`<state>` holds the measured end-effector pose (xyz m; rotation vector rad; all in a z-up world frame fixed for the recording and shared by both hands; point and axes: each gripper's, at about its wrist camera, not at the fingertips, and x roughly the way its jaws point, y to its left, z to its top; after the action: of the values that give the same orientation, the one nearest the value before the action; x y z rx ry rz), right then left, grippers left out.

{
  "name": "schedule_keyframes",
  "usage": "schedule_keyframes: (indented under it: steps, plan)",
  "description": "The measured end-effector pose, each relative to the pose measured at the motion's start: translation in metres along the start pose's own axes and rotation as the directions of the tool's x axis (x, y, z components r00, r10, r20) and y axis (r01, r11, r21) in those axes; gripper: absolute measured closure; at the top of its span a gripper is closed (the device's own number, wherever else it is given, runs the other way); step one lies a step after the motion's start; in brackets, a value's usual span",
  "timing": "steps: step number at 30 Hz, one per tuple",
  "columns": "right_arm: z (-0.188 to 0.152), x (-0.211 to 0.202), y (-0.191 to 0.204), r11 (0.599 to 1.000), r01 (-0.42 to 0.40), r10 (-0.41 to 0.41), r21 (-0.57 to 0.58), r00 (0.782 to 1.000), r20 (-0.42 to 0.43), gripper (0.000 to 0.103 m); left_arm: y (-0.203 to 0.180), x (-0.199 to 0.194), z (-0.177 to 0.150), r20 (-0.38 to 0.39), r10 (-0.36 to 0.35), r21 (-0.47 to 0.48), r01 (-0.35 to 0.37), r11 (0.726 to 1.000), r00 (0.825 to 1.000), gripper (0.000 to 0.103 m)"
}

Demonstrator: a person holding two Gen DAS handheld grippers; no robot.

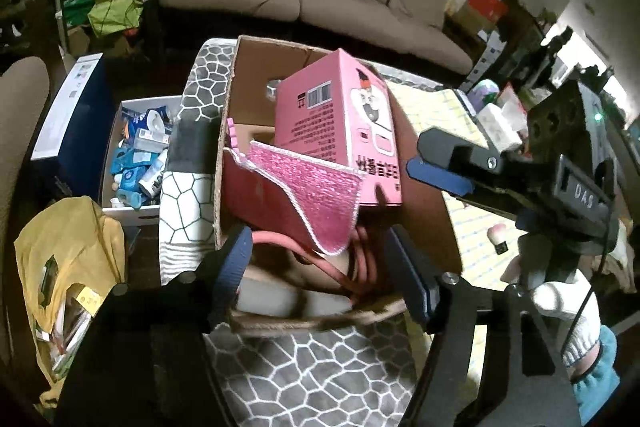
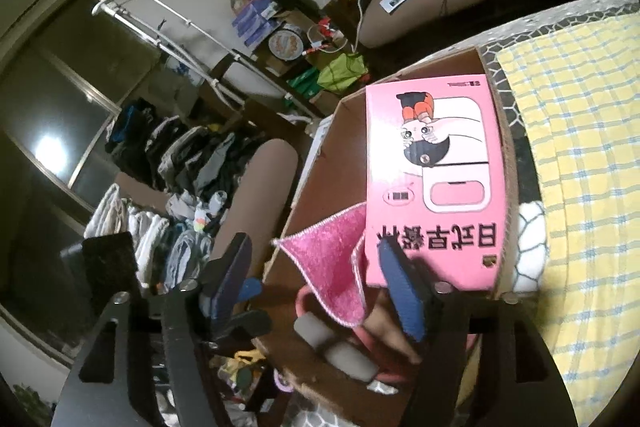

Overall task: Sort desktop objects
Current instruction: 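Lower the towel into the box and open both grippers, then move both grippers over the cloth toward the toe separator and brush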

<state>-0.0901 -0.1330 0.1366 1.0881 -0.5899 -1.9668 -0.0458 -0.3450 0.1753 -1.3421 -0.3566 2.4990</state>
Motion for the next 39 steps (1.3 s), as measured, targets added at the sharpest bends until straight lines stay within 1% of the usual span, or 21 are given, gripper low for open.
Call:
schedule_keyframes:
  steps: [4, 6, 11, 15, 17, 19, 21, 23, 24, 25, 27, 31, 39]
  plan:
    - [-0.009, -0.013, 0.004, 0.998, 0.056, -0.057, -0.043, 0.998, -0.011, 0.028, -0.008, -0.011, -0.005, 0.009, -0.003, 0.000, 0.003, 1.000, 1.000, 0.035]
    - [-0.013, -0.022, 0.005, 0.996, 0.072, -0.073, -0.053, 0.997, -0.006, 0.028, -0.014, -0.017, -0.008, 0.016, -0.008, 0.002, 0.008, 1.000, 1.000, 0.033]
    - [-0.022, -0.047, 0.005, 0.991, 0.114, -0.114, -0.063, 0.993, 0.005, 0.026, -0.032, -0.028, -0.019, 0.025, -0.026, 0.020, 0.026, 0.999, 0.999, 0.022]
    - [-0.031, -0.066, 0.006, 0.984, 0.161, -0.161, -0.079, 0.987, 0.008, 0.022, -0.046, -0.033, -0.028, 0.027, -0.030, 0.023, 0.029, 0.999, 0.999, 0.022]
    - [-0.035, -0.073, 0.006, 0.978, 0.188, -0.187, -0.095, 0.982, 0.011, 0.017, -0.053, -0.035, -0.033, 0.040, -0.023, 0.026, 0.021, 0.999, 0.999, 0.009]
    - [-0.039, -0.081, 0.006, 0.972, 0.209, -0.209, -0.110, 0.978, 0.014, 0.015, -0.060, -0.038, -0.037, 0.061, -0.019, 0.029, 0.017, 0.999, 0.998, 0.005]
    - [-0.045, -0.089, 0.004, 0.965, 0.233, -0.232, -0.122, 0.972, 0.022, 0.014, -0.071, -0.040, -0.040, 0.067, -0.014, 0.038, 0.011, 0.999, 0.998, 0.004]
    - [-0.049, -0.098, 0.001, 0.958, 0.255, -0.254, -0.128, 0.967, 0.030, 0.009, -0.082, -0.041, -0.043, 0.074, -0.010, 0.055, 0.005, 0.998, 0.997, 0.003]
    - [-0.050, -0.101, 0.000, 0.956, 0.262, -0.260, -0.131, 0.965, 0.033, 0.001, -0.087, -0.042, -0.044, 0.079, -0.009, 0.065, 0.004, 0.998, 0.997, 0.002]
    - [-0.052, -0.107, -0.001, 0.954, 0.269, -0.266, -0.135, 0.963, 0.040, 0.000, -0.092, -0.043, -0.045, 0.083, -0.012, 0.073, 0.006, 0.997, 0.997, 0.000]
    - [-0.056, -0.116, -0.003, 0.947, 0.285, -0.280, -0.147, 0.958, 0.057, 0.000, -0.103, -0.044, -0.046, 0.088, -0.019, 0.085, 0.011, 0.996, 0.996, 0.000]
    - [-0.062, -0.132, -0.010, 0.927, 0.336, -0.329, -0.166, 0.942, 0.068, 0.000, -0.122, -0.041, -0.051, 0.084, -0.037, 0.106, 0.028, 0.994, 0.996, 0.000]
    - [-0.073, -0.170, -0.032, 0.890, 0.418, -0.407, -0.181, 0.908, 0.096, 0.000, -0.162, -0.021, -0.059, 0.050, -0.061, 0.147, 0.053, 0.988, 0.997, 0.000]
